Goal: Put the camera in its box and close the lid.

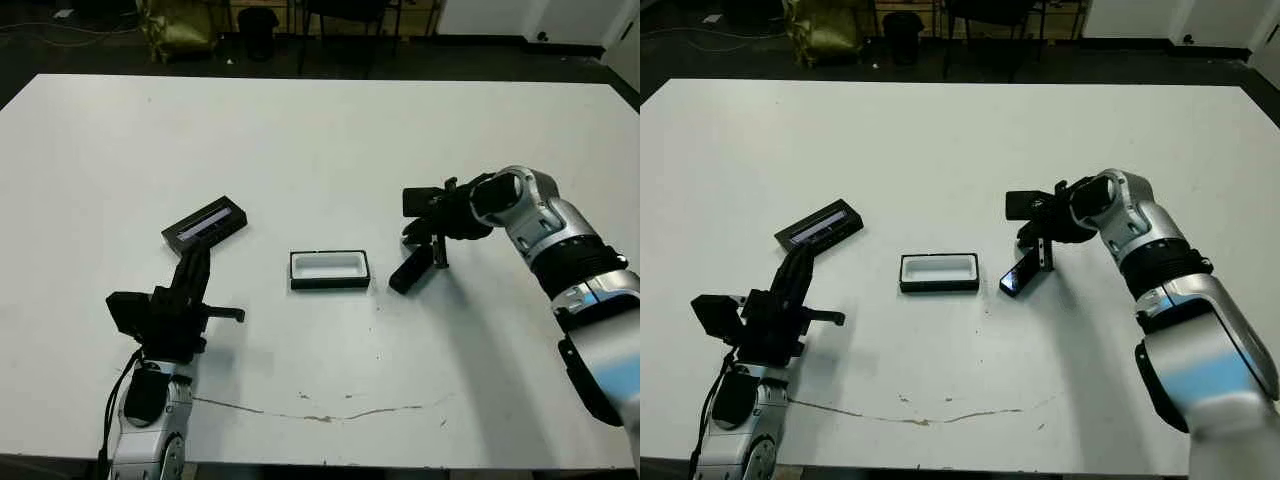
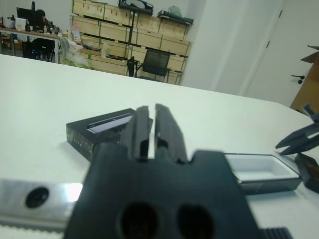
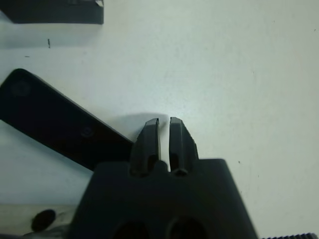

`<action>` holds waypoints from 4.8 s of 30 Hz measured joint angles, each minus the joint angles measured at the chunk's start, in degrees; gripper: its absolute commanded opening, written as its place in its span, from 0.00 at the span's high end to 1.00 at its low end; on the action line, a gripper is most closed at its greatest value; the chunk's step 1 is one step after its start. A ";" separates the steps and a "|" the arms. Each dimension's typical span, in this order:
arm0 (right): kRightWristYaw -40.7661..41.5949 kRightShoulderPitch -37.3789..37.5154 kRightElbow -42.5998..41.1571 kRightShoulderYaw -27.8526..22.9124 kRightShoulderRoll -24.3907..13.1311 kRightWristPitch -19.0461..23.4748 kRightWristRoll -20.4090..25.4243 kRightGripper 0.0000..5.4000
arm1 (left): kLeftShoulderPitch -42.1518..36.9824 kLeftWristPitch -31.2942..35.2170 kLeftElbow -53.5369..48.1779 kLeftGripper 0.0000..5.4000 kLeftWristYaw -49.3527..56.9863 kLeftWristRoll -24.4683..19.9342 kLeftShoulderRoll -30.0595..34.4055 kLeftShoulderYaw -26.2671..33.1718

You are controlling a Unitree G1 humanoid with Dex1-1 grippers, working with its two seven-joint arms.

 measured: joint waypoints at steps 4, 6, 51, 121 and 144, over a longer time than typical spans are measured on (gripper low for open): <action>1.53 0.32 -0.45 -0.58 -0.94 0.33 0.66 1.00 | 0.00 -0.10 0.02 1.00 0.00 0.00 0.00 0.07; 2.14 0.64 -1.24 -0.61 -1.44 0.35 0.70 1.00 | 0.00 -0.11 0.02 1.00 0.00 0.04 0.00 0.06; 11.73 14.65 -28.19 -3.40 -12.64 9.58 8.69 1.00 | 0.11 0.59 -0.51 1.00 0.59 -1.06 -0.10 0.23; -0.60 20.13 -38.64 -7.03 -20.69 10.10 2.50 1.00 | 0.18 0.79 -0.70 1.00 0.78 -1.03 -0.15 0.23; -19.29 50.74 -75.68 -31.60 -18.68 17.92 20.09 1.00 | 0.46 1.06 -0.82 1.00 0.91 -0.80 -0.13 -0.26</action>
